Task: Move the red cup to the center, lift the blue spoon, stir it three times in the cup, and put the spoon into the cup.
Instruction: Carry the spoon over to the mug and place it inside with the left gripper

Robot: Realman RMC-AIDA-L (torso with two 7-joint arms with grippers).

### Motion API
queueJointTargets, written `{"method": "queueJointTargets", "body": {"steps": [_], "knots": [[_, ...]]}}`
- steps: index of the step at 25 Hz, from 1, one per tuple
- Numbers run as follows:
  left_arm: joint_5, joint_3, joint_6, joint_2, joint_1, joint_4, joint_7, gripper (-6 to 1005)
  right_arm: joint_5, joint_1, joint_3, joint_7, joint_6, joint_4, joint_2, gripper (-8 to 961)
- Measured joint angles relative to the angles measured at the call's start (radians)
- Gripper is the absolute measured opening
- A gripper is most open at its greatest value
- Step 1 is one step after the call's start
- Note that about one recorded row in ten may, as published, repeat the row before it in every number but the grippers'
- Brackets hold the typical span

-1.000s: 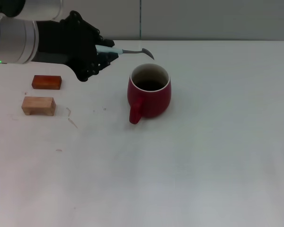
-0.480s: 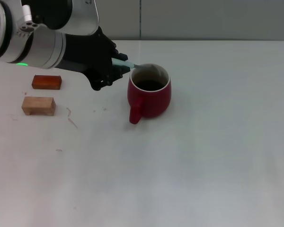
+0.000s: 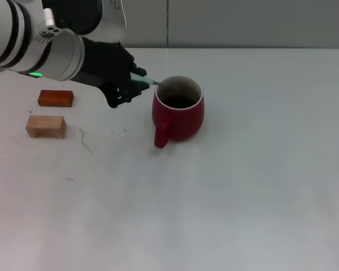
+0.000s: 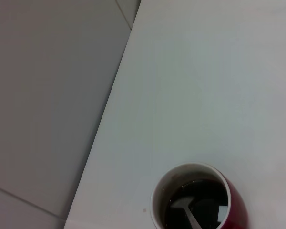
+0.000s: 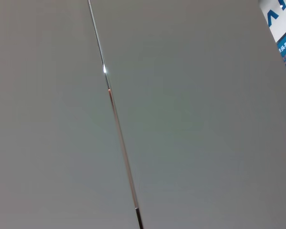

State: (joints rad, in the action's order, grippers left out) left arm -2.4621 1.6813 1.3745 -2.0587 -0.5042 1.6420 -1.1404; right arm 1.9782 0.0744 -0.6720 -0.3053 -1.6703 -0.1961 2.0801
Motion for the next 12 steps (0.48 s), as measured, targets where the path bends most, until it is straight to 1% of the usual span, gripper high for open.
{"method": "queueJointTargets", "body": {"steps": [6,8,12], "knots": [[-0.004,-0.002,-0.034,0.000,-0.025,-0.077,-0.012,169,0.000,-0.009,0.000,0.000,-0.016,0.001,0.000,816],[-0.004,-0.002,-0.045,0.000,-0.043,-0.121,-0.014,169,0.000,-0.012,0.000,0.000,-0.017,0.002,0.000,816],[-0.005,-0.001,-0.067,0.000,-0.055,-0.149,-0.018,169,0.000,-0.015,0.000,0.000,-0.017,0.003,0.000,816]]}}
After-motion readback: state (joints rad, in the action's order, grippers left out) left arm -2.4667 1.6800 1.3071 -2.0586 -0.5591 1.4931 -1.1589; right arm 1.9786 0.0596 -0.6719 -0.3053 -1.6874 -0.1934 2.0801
